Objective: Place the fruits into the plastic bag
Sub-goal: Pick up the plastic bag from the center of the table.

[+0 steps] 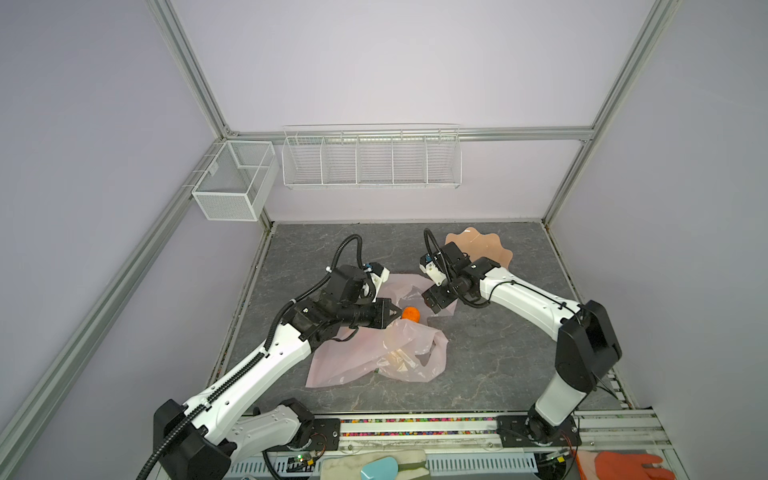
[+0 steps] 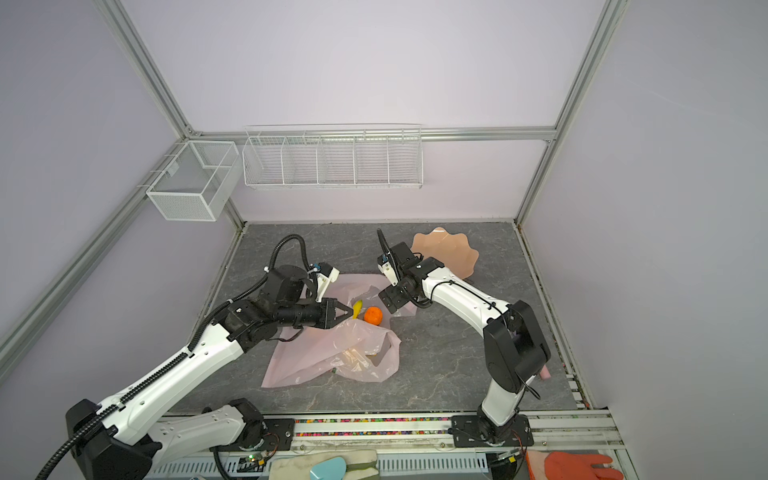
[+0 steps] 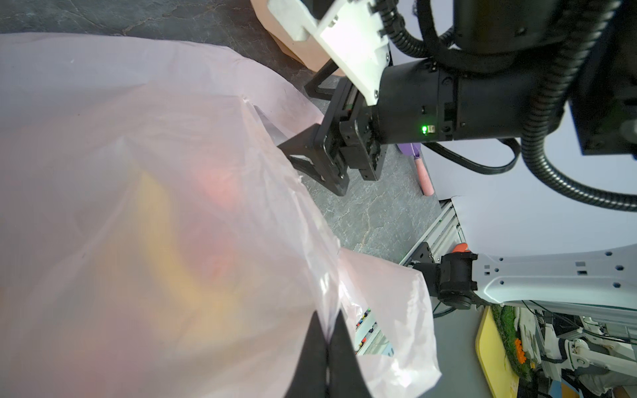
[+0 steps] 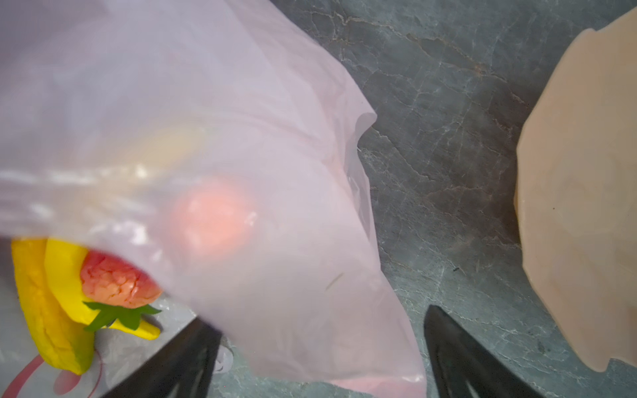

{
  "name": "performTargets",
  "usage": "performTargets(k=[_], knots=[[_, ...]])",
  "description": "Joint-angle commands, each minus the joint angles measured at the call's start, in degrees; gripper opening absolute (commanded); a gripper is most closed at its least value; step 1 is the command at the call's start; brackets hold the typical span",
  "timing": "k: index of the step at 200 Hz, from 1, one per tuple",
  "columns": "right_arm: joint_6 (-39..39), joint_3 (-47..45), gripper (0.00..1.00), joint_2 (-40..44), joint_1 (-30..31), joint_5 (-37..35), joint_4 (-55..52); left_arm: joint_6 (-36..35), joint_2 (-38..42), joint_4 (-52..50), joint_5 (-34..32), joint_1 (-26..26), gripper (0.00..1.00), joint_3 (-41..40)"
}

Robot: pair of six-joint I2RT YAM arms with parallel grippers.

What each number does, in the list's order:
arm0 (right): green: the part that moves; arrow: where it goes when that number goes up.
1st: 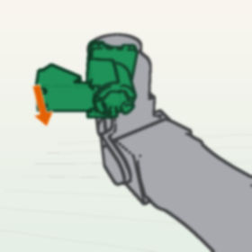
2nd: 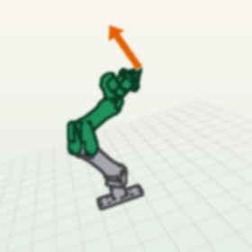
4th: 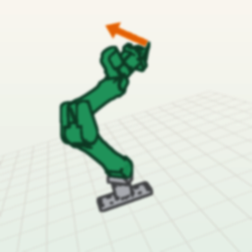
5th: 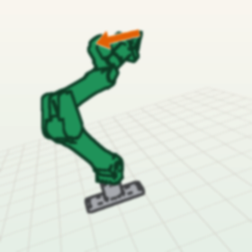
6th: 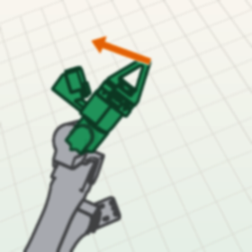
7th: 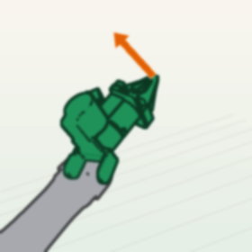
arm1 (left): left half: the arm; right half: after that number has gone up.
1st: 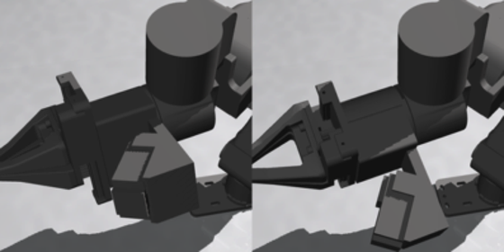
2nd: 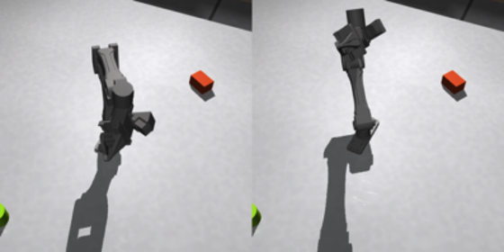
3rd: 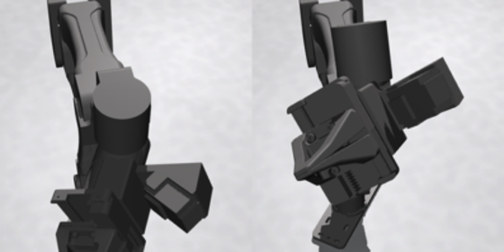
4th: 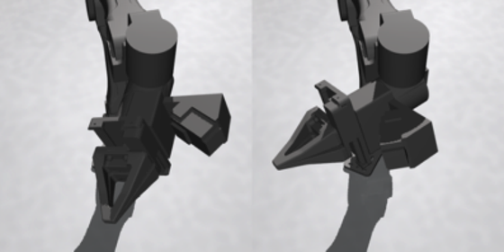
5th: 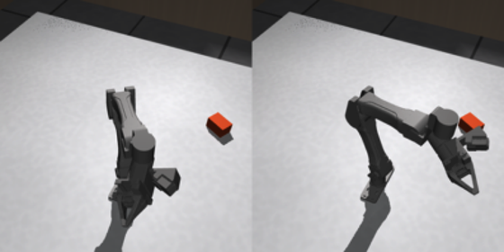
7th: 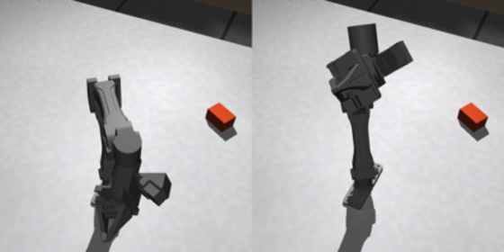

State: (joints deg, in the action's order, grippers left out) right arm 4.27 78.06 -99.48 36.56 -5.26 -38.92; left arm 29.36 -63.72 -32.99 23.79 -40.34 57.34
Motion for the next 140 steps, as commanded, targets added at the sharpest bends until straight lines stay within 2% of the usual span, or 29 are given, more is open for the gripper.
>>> performTargets(k=[1, 8, 22, 34, 47, 71, 73, 76, 101, 119, 140], knots=[[2.23, 0.91, 0.67, -1.36, -0.64, -0.60, -0.98, -1.50, 1.17, -1.30, -1.46, 0.09, 0.00, 0.47], [2.21, 0.87, 0.53, -1.58, -0.72, -0.35, -0.92, -1.63, 1.53, -1.53, -1.85, 0.11, 0.03, 0.64], [1.82, 1.04, 0.32, -1.59, -0.72, 0.68, -0.73, -2.04, 1.92, -2.38, -2.02, 0.09, 0.21, 1.51], [1.36, 1.32, 0.20, -1.14, -0.71, 1.93, -0.77, -2.43, 2.22, -3.76, -2.94, 0.09, 0.40, 3.40], [0.84, 1.35, 0.14, -0.37, -0.72, 3.20, -0.38, -3.02, 2.91, -5.15, -4.45, 0.08, 0.58, 6.17], [0.21, 1.81, 0.12, 0.76, -0.71, 3.82, -0.40, -4.82, 3.65, -7.91, -6.69, 0.09, 0.80, 13.56], [0.14, 1.83, 0.12, 0.77, -0.77, 3.84, -0.44, -5.08, 3.62, -8.13, -6.73, 0.09, 0.93, 14.35], [0.18, 1.93, 0.12, 0.86, -0.78, 3.99, -0.61, -5.41, 3.52, -8.52, -6.55, 0.08, 0.99, 15.33], [0.14, 2.58, 0.11, 1.12, -0.78, 4.48, -1.43, -10.35, 0.82, -13.21, -6.31, -2.40, 1.00, 23.52], [-0.08, 2.61, 0.11, 1.14, -0.80, 4.94, -1.52, -17.16, -2.87, -18.89, -10.76, -9.13, 1.00, 27.64], [-0.38, 2.89, 0.11, 0.80, -0.83, 5.84, -1.84, -22.82, -8.68, -23.94, -11.73, -15.76, 1.00, 29.55]])
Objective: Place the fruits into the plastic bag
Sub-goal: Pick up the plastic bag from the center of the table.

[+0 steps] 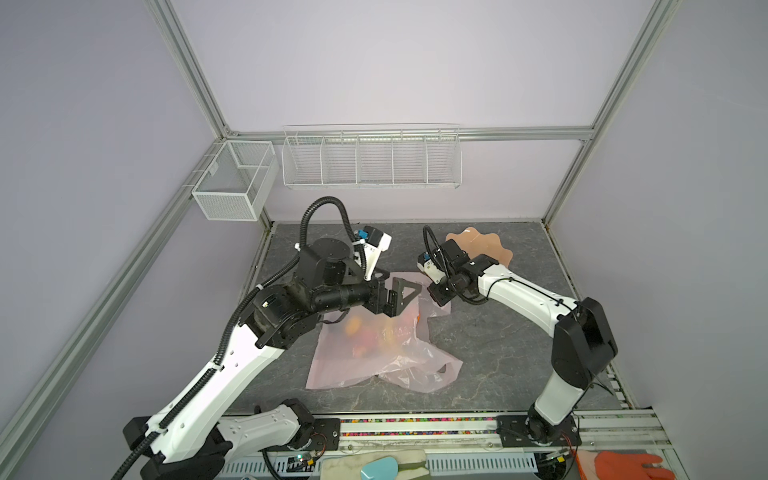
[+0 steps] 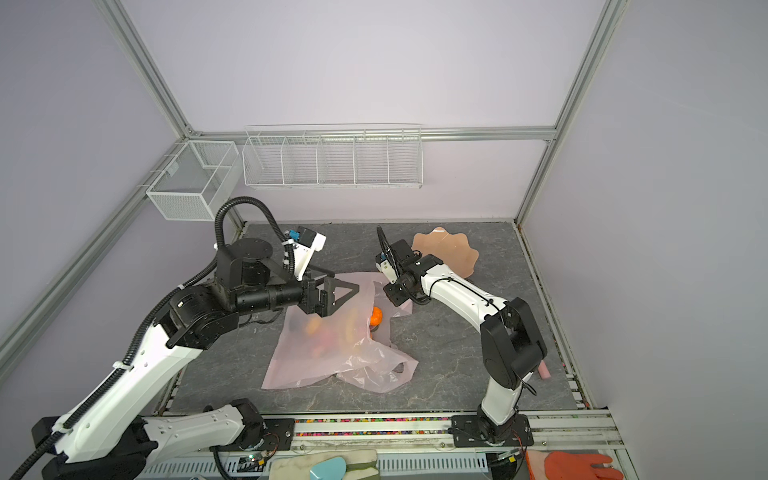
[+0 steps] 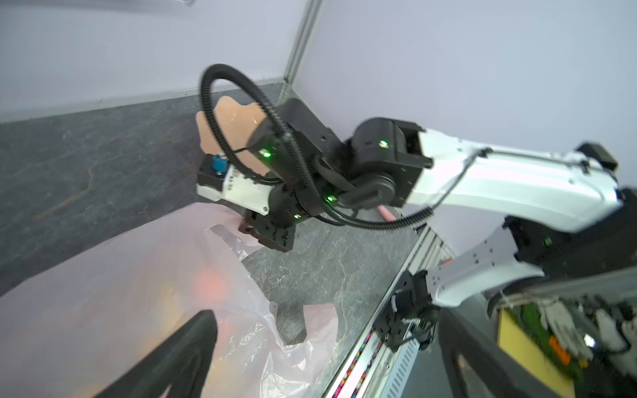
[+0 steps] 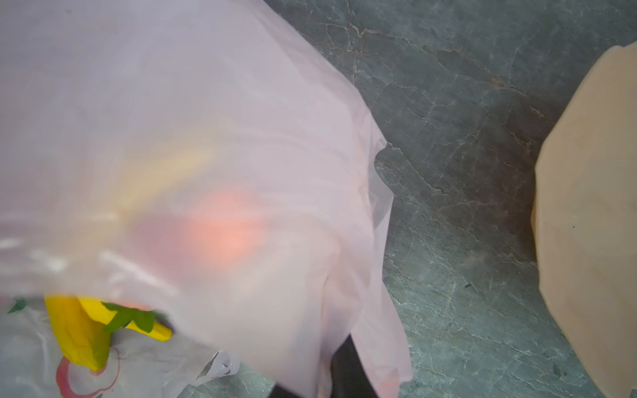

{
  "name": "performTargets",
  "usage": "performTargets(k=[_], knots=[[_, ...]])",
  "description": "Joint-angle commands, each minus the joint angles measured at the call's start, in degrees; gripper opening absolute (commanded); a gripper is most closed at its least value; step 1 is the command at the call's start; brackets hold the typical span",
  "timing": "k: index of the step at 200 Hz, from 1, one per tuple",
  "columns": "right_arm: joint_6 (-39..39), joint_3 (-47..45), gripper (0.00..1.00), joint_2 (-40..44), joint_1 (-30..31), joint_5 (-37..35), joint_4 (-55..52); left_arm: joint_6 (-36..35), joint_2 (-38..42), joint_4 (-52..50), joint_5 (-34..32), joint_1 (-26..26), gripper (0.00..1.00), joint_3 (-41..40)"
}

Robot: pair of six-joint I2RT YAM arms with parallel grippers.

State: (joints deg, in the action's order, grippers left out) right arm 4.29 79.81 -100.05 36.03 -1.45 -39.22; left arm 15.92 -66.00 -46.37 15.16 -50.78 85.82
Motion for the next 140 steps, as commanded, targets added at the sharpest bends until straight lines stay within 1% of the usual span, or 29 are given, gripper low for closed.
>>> performTargets(k=[1, 25, 57, 102, 140], knots=[[-0.41, 1.18, 0.11, 1.32, -0.32, 2.10, -1.59, -9.58, -6.63, -10.79, -3.11, -5.56, 1.00, 1.13], [-0.62, 1.41, 0.11, 1.00, -0.36, 2.68, -1.91, -13.78, -12.45, -14.12, -6.49, -12.05, 1.00, 2.17], [-0.90, 1.24, 0.11, 1.00, -0.40, 3.56, -2.15, -16.37, -19.49, -16.32, -11.74, -16.75, 1.00, 4.15], [-1.00, 1.58, 0.11, 0.74, -0.47, 4.34, -2.44, -19.35, -28.86, -18.76, -15.25, -21.00, 1.00, 8.03], [-0.99, 1.45, 0.11, 0.65, -0.56, 4.99, -2.44, -21.21, -35.42, -21.33, -17.22, -22.93, 1.00, 10.82]])
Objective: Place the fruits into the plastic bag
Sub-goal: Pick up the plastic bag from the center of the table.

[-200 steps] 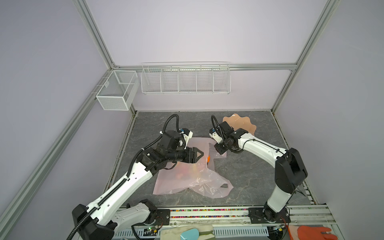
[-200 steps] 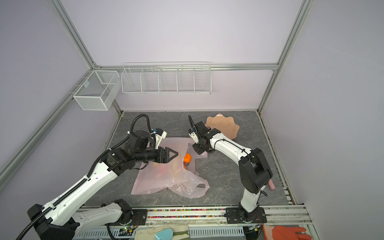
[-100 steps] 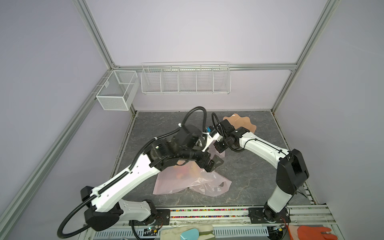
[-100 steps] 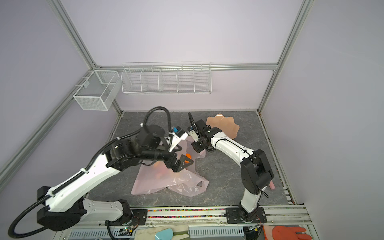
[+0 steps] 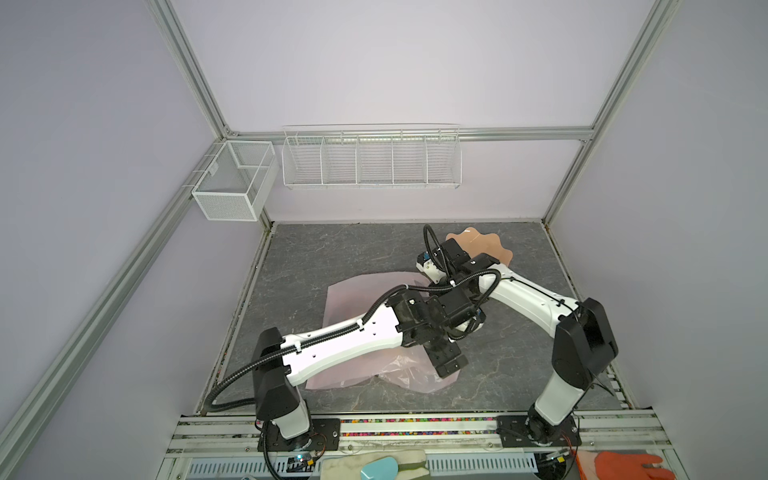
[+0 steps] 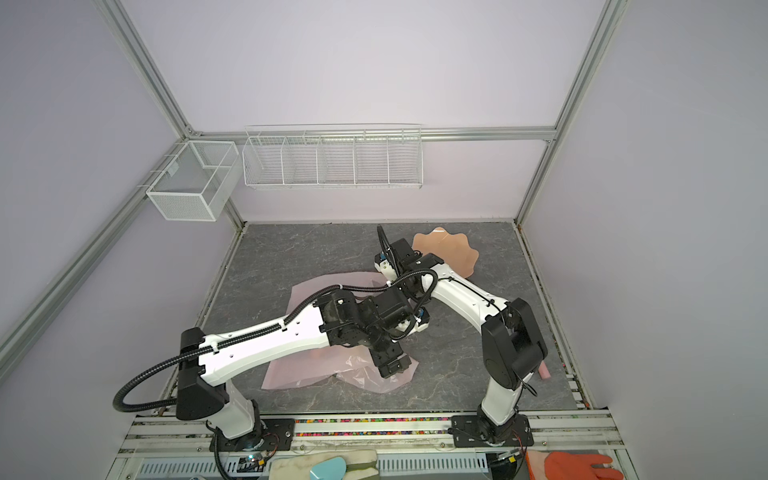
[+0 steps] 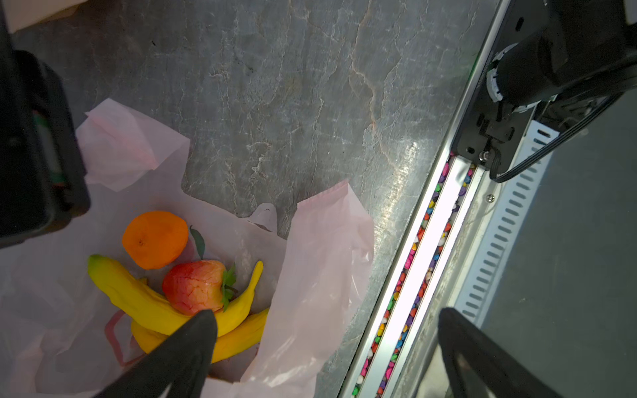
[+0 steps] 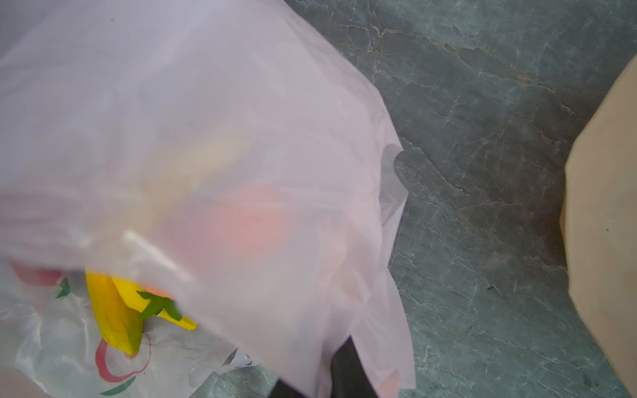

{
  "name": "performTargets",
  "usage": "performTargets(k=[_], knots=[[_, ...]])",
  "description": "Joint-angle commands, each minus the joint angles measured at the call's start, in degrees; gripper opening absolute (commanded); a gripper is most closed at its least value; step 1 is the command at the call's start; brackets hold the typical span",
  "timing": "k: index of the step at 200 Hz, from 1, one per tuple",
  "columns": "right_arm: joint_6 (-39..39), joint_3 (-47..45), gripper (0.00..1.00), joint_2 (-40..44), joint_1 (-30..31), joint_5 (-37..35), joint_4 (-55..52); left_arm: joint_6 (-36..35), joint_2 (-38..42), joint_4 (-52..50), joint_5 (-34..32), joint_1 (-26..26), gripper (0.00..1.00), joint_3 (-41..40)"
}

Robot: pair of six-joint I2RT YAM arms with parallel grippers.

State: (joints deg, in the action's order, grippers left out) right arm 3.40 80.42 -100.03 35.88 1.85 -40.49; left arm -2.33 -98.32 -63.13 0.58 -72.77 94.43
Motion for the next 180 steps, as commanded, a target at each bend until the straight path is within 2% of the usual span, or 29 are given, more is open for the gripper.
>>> performTargets(k=[1, 43, 79, 96, 122, 150, 165, 180], knots=[[-0.08, 0.77, 0.11, 0.63, -0.39, 1.68, -1.17, -3.00, -3.23, -4.60, -2.71, -0.96, 1.00, 2.23], [-0.32, 0.45, 0.11, 0.27, -0.50, 2.20, -0.99, -4.37, -8.77, -7.34, -3.86, -2.72, 0.98, 3.81], [-0.31, 0.51, 0.11, 0.27, -0.67, 2.45, -1.02, -4.15, -9.48, -5.20, -3.84, -3.12, 0.86, 1.36], [-0.45, 0.52, 0.11, 0.23, -0.73, 2.46, -0.97, -4.35, -9.60, -5.00, -4.55, -3.16, 0.74, 0.54], [-0.54, 0.89, 0.11, 0.12, -0.95, 2.50, -1.19, -4.27, -9.55, -4.00, -5.16, -3.25, 0.42, -1.04], [-1.19, 0.57, 0.10, 0.35, -1.32, 2.70, -1.39, -3.46, -8.07, -2.26, -5.05, -3.37, 0.19, -2.69], [-1.73, 0.06, 0.09, 0.77, -1.76, 3.41, -1.12, -2.92, -6.49, -1.24, -5.35, -3.37, 0.00, -3.62], [-2.85, -0.65, 0.09, 1.42, -2.55, 4.40, -0.69, -2.15, -4.45, -0.42, -5.92, -3.35, 0.00, -4.24]])
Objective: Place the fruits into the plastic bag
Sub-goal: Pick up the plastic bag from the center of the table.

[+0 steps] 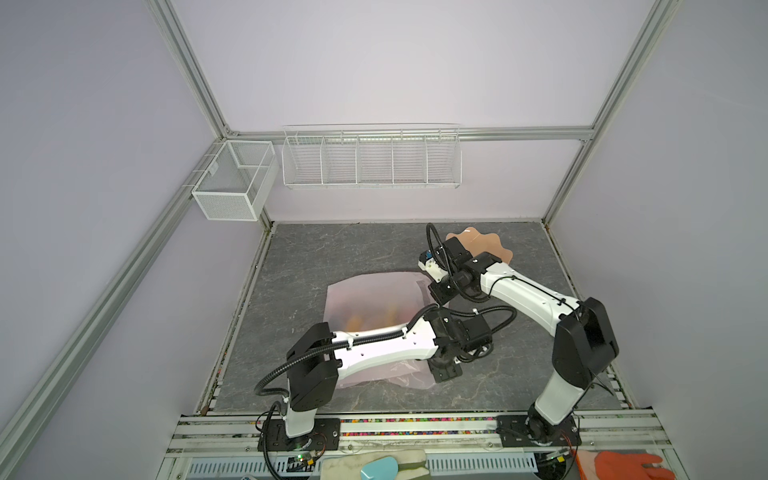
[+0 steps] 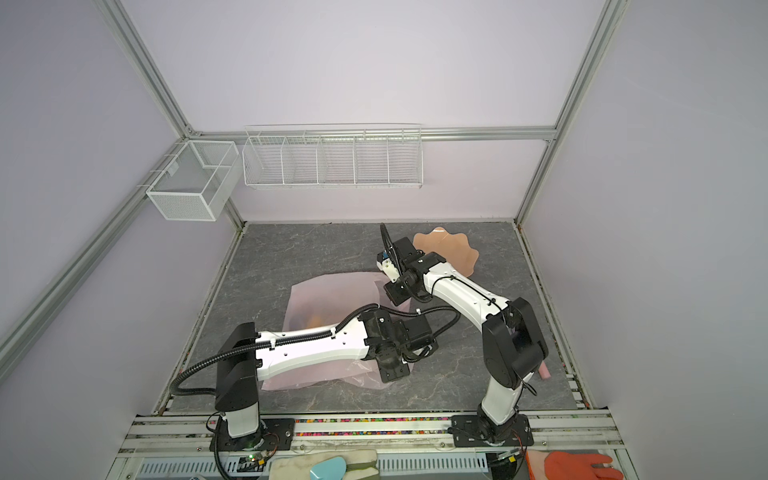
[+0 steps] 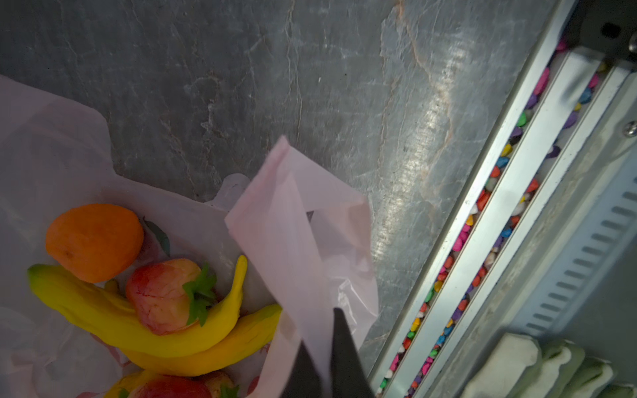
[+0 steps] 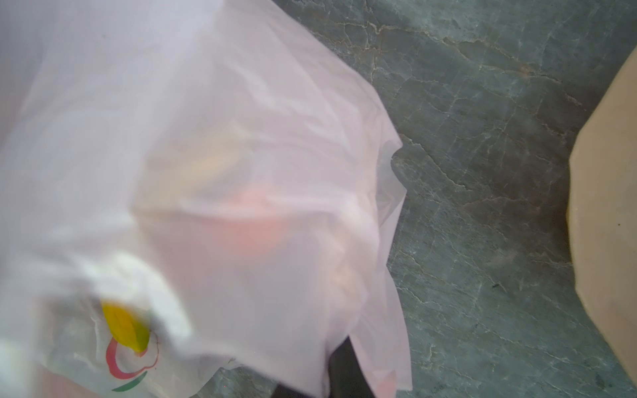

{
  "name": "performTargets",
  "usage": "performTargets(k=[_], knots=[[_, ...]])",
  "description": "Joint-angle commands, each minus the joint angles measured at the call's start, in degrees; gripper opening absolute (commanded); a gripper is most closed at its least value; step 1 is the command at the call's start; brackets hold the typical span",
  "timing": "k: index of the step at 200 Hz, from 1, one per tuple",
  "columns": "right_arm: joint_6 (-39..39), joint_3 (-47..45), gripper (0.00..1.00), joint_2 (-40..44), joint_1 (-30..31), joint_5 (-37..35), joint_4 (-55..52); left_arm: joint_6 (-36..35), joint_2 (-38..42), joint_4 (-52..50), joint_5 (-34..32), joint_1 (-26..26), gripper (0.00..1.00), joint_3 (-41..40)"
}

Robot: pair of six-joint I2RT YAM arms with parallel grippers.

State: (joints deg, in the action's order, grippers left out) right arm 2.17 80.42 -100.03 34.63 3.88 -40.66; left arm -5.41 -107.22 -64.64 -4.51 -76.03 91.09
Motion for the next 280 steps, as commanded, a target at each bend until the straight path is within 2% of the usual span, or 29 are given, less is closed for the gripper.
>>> performTargets(k=[1, 42, 76, 110, 138, 164, 180, 216, 230, 280], knots=[[-1.73, -0.68, 0.09, 1.42, -1.36, 2.41, -0.54, 0.97, 4.59, 1.09, -0.84, -0.09, 0.00, -0.95], [-5.56, -0.16, 0.06, 3.88, -4.21, 3.51, -1.83, 3.22, 12.64, 1.76, -4.71, -0.02, 0.00, 0.16], [-10.67, 4.44, 0.06, 7.47, -6.97, 3.47, -7.69, 5.20, 22.86, 3.84, -12.83, 0.24, 0.00, 0.89], [-18.68, 15.17, 0.06, 10.64, -9.78, 4.62, -18.38, 4.85, 34.12, 7.43, -13.62, 5.74, 0.00, 0.15], [-24.35, 25.24, 0.06, 11.81, -11.32, 6.36, -23.06, 2.77, 44.10, 14.12, -10.84, 14.15, 0.00, -3.38], [-27.00, 39.26, 0.06, 8.20, -11.54, 6.12, -31.25, 1.27, 47.11, 15.43, -7.86, 20.92, 0.00, -3.19], [-29.45, 43.96, 0.06, 7.67, -11.61, 5.80, -32.33, 0.82, 48.35, 16.66, -6.58, 24.17, 0.00, -4.04], [-32.15, 45.02, 0.06, 8.21, -14.76, 4.48, -31.96, 2.47, 51.49, 23.74, 0.52, 34.05, 0.00, -7.99], [-32.56, 42.93, 0.06, 7.61, -17.60, 7.45, -32.44, 3.41, 50.95, 26.20, 4.87, 37.07, 0.00, -8.76], [-32.66, 37.98, 0.06, 11.01, -21.71, 9.01, -30.61, 5.30, 48.42, 30.55, 9.94, 39.00, 0.00, -10.06]])
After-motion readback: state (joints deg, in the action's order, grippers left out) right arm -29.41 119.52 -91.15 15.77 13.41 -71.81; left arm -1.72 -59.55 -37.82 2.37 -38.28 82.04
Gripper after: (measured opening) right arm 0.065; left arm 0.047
